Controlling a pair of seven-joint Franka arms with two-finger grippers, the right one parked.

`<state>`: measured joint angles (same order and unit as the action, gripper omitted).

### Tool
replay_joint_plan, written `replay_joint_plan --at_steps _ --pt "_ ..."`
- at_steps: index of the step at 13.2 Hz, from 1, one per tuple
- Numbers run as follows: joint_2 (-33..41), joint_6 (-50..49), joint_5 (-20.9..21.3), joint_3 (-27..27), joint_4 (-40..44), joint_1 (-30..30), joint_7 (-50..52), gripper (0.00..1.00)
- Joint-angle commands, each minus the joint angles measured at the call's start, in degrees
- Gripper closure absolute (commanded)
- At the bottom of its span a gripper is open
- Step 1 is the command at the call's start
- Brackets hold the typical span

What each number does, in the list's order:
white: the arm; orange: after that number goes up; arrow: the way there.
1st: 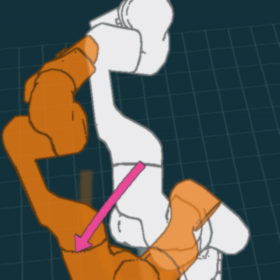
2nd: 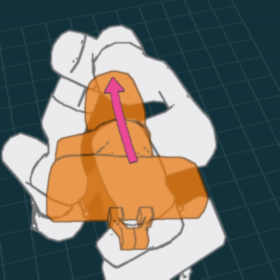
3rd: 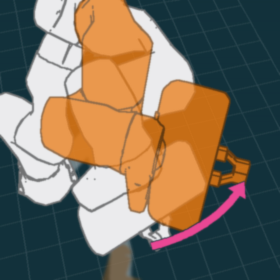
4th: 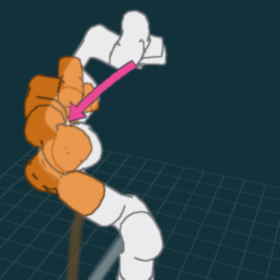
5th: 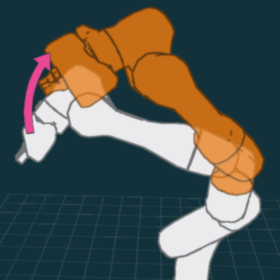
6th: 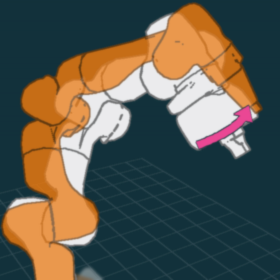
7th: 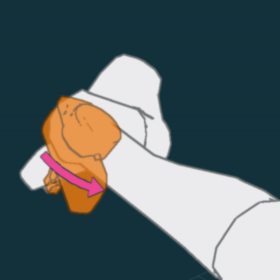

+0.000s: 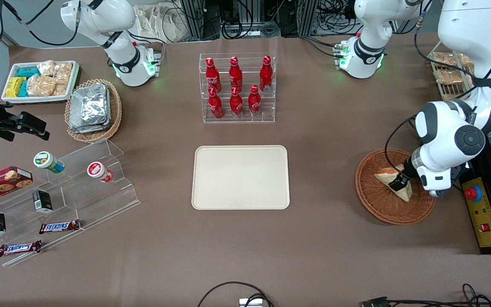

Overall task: Place sandwich from basket to tray
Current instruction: 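Lower the left gripper around the wrapped sandwich and close it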

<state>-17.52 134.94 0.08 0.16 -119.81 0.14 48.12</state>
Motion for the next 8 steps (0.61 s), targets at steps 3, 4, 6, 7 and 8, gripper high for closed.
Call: replay_joint_plan --at_steps 3,4,6,7,8 --pt "-2.07 2.17 0.54 0.81 -0.16 -0.93 1.37 0.00" --pt "-2.34 2.17 0.54 0.90 -0.16 -0.93 1.37 0.00" --pt "-2.95 2.17 0.54 0.90 -0.24 -1.02 1.37 0.00" --pt "-3.22 2.17 0.54 0.99 -0.16 -1.19 1.37 0.00" --pt "-3.83 2.17 0.54 1.07 0.02 -1.28 1.37 0.01"
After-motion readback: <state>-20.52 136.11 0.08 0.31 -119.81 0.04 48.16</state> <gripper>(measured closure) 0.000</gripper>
